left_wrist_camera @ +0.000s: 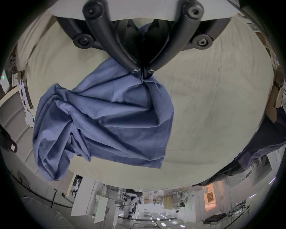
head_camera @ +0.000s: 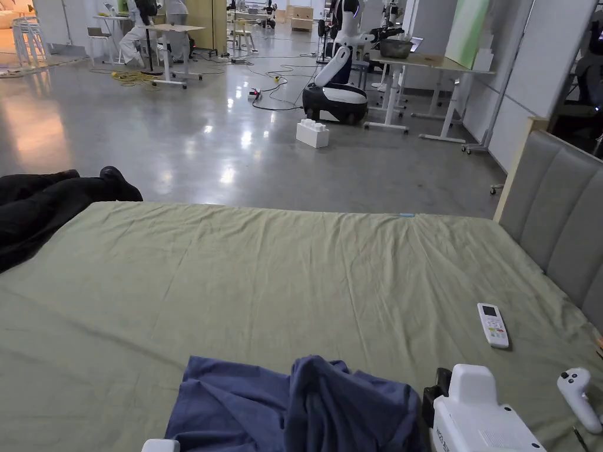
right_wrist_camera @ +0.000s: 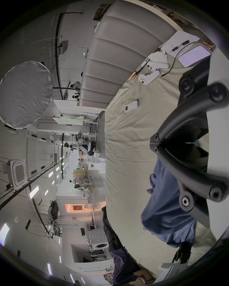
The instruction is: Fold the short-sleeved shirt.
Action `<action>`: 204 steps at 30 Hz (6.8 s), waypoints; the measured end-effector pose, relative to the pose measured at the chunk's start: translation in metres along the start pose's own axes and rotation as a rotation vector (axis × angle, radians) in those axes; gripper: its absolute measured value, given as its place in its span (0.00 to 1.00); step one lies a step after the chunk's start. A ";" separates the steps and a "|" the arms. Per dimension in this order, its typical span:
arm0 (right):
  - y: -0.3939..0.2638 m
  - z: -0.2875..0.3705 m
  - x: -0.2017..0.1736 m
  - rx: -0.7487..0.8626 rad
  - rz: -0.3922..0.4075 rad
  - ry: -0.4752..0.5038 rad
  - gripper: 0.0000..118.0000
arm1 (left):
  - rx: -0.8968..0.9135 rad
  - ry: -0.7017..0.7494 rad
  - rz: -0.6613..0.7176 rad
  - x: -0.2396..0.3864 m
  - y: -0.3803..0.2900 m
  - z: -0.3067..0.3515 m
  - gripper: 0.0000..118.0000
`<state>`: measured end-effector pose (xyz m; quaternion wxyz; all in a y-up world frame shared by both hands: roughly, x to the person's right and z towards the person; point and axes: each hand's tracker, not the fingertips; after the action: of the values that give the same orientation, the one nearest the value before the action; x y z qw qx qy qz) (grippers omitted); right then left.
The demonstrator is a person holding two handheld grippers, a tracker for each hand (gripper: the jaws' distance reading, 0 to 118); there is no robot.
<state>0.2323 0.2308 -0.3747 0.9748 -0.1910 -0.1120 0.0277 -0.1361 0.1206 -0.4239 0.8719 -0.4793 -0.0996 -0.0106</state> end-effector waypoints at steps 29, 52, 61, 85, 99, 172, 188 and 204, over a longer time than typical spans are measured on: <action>-0.087 -0.129 -0.003 -0.579 0.147 0.128 0.06 | 0.152 -0.012 0.068 -0.042 0.038 0.035 0.02; 0.088 -0.035 0.040 -0.109 0.054 0.078 0.05 | 0.430 -0.022 0.056 -0.055 0.142 0.133 0.02; 0.178 -0.012 0.043 0.026 0.028 0.076 0.05 | 0.556 -0.020 0.048 -0.060 0.208 0.197 0.02; 0.364 -0.094 0.016 0.226 0.038 0.023 0.05 | 0.664 0.068 -0.008 -0.064 0.395 0.220 0.02; 0.419 -0.098 0.007 0.352 0.075 -0.024 0.05 | 0.724 0.077 -0.009 -0.057 0.439 0.237 0.02; 0.005 0.058 -0.045 0.029 0.012 0.041 0.75 | 0.525 0.187 0.065 -0.052 0.018 0.128 0.55; 0.053 0.028 -0.074 0.250 0.053 0.102 0.00 | 0.699 0.142 0.038 -0.031 0.076 0.132 0.00; 0.022 -0.046 -0.063 0.079 0.095 0.108 0.00 | 0.140 0.079 0.158 -0.148 0.228 -0.083 0.64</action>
<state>0.1812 0.2284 -0.4382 0.9838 -0.1587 -0.0489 0.0677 -0.2411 0.1631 -0.6842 0.9047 -0.4225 -0.0278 0.0464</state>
